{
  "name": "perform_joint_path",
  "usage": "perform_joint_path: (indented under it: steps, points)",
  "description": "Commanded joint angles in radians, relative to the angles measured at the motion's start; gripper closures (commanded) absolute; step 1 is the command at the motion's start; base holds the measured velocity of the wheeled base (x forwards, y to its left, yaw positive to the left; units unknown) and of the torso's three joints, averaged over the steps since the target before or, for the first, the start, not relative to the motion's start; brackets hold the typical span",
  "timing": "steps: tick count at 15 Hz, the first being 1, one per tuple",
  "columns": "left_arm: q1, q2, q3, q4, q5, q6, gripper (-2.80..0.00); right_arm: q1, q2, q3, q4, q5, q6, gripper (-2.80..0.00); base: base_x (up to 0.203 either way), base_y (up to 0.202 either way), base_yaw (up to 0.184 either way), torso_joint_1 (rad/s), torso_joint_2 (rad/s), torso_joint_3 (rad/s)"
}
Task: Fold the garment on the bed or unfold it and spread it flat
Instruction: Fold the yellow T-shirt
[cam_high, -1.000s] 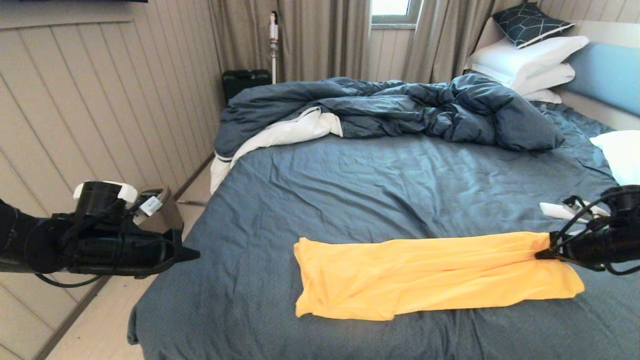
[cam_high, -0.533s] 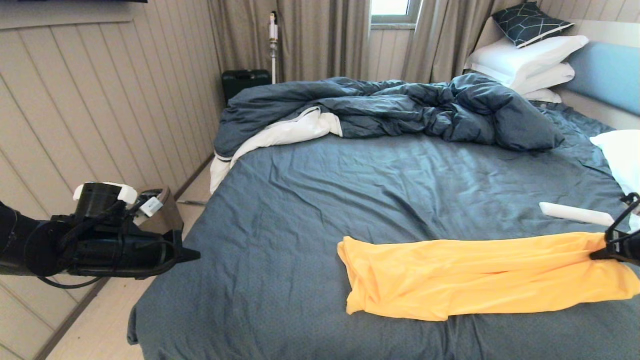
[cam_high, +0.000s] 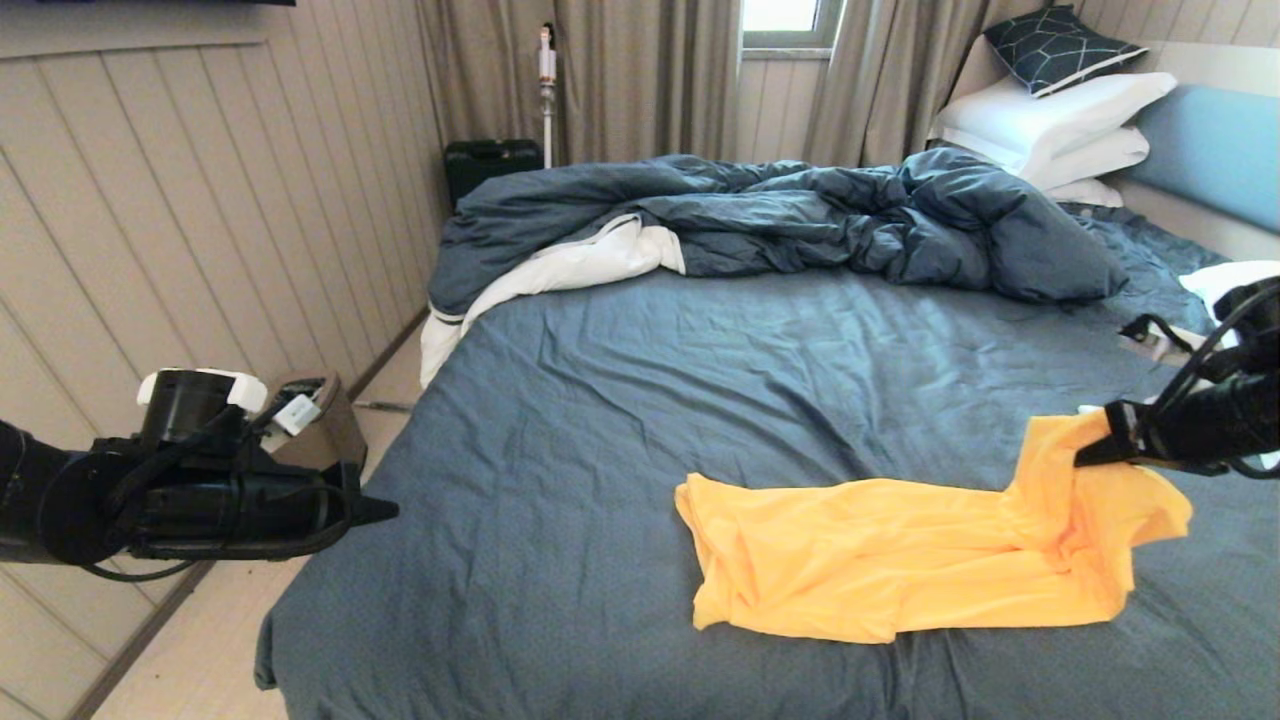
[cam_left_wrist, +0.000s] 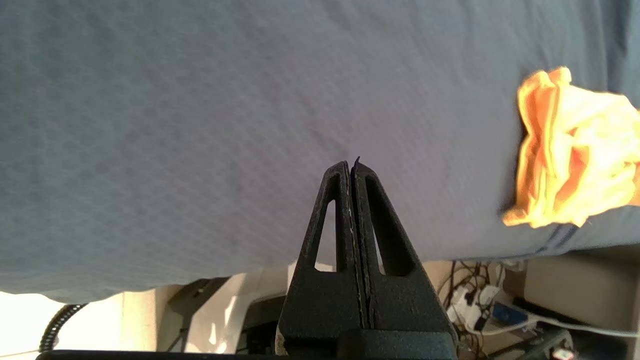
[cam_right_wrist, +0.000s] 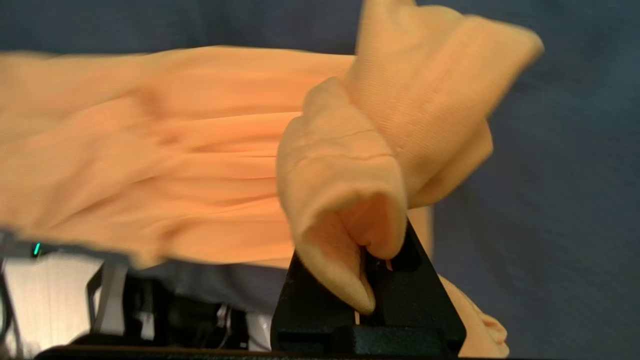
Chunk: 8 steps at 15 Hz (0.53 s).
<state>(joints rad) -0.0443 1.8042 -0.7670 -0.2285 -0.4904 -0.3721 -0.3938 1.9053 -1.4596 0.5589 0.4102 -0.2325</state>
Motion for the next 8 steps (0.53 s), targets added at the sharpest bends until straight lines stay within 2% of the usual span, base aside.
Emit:
perform_joint_path:
  steps: [1, 5, 8]
  points:
    - [0.000, -0.013, 0.005, -0.002, -0.013, -0.002, 0.00, 0.150, -0.074, -0.001, 0.017, 0.000, 0.019, 0.00, 0.000, 0.000, 0.000, 0.000, 0.00, 0.000]
    - [0.000, -0.025, 0.015, -0.002, -0.030, 0.001, 0.00, 0.465, -0.079, -0.019, 0.033, -0.046, 0.113, 0.00, 0.000, 0.000, 0.000, 0.000, 0.00, 0.000]
    - [0.000, -0.026, 0.017, -0.002, -0.031, 0.002, 0.00, 0.612, 0.030, -0.071, 0.036, -0.092, 0.171, 0.00, 0.000, 0.000, 0.000, 0.000, 0.00, 0.000]
